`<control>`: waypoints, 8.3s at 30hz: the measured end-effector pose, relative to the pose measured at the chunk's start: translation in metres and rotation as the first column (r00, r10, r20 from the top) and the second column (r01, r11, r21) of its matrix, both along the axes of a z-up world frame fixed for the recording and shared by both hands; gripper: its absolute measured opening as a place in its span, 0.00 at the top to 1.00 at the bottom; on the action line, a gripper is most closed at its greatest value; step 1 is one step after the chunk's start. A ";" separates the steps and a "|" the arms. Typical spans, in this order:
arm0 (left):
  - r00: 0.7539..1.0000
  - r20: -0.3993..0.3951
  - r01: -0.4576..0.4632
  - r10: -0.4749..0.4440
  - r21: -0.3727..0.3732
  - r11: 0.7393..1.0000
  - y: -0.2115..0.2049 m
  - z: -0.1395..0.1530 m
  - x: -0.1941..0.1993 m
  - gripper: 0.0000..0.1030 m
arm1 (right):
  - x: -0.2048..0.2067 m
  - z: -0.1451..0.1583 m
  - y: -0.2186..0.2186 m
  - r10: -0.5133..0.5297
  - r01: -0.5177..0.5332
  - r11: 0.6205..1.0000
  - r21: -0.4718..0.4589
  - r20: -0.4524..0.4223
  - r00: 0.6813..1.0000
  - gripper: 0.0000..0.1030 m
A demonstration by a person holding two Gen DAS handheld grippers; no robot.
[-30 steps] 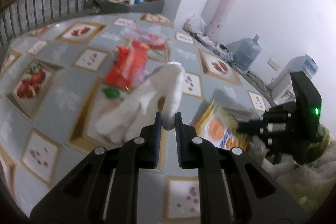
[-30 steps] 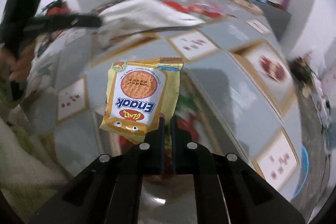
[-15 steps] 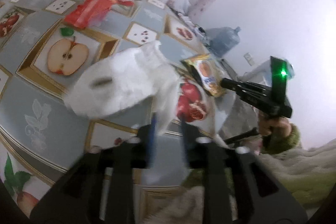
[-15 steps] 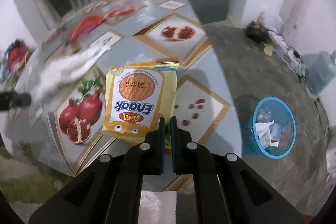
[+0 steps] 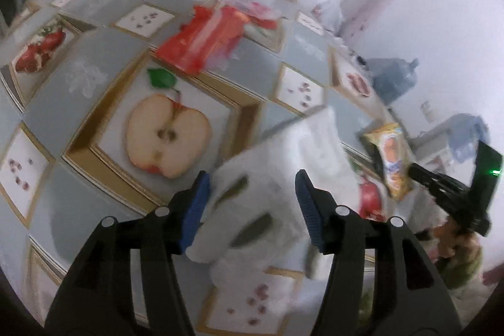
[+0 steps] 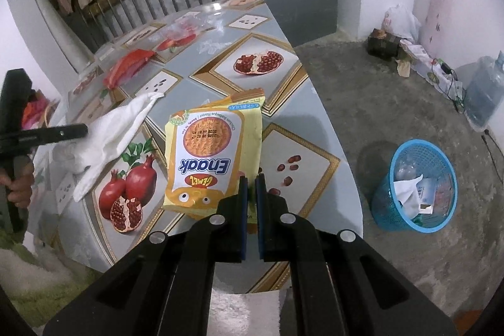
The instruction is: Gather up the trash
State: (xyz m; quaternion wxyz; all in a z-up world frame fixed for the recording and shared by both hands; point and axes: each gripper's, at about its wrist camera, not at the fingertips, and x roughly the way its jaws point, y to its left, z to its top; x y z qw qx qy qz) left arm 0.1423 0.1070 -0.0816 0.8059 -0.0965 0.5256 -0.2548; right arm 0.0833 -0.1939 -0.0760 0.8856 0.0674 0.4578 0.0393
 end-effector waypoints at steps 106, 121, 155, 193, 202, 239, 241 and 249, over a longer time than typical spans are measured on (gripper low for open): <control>0.849 0.448 0.117 -0.281 0.360 0.926 -0.134 0.102 -0.050 0.95 | -0.034 0.053 -0.055 -0.217 0.225 0.974 -0.012 0.219 0.951 0.97; 0.731 0.397 0.490 -0.554 0.260 0.832 -0.303 0.124 -0.004 0.95 | -0.065 0.037 -0.185 -0.547 0.562 0.827 -0.032 0.190 0.816 0.97; 0.807 0.134 0.560 -0.576 0.139 0.817 -0.501 0.017 0.074 0.41 | -0.050 -0.158 -0.345 -0.780 0.801 0.568 0.189 -0.188 0.597 0.47; 0.901 0.377 0.199 -0.215 0.081 0.977 0.016 0.035 0.122 0.21 | 0.239 0.009 0.047 0.376 -0.386 0.912 0.137 0.095 0.922 0.31; 0.897 0.339 0.259 -0.284 0.116 0.959 0.004 0.020 0.137 0.29 | 0.309 -0.005 0.082 0.411 -0.414 0.909 0.042 0.066 0.909 0.31; 0.962 0.240 0.104 -0.130 0.116 0.988 0.015 -0.002 0.072 0.83 | 0.188 -0.013 0.116 0.559 -0.548 0.803 -0.234 -0.021 0.829 0.93; 0.964 0.233 0.108 -0.131 0.109 0.988 0.010 -0.002 0.051 0.83 | 0.158 -0.012 0.112 0.548 -0.538 0.807 -0.244 -0.030 0.836 0.93; 0.978 0.200 0.038 -0.061 0.117 0.992 -0.004 -0.001 -0.025 0.83 | 0.057 -0.009 0.070 0.365 -0.366 0.919 -0.146 -0.030 0.930 0.94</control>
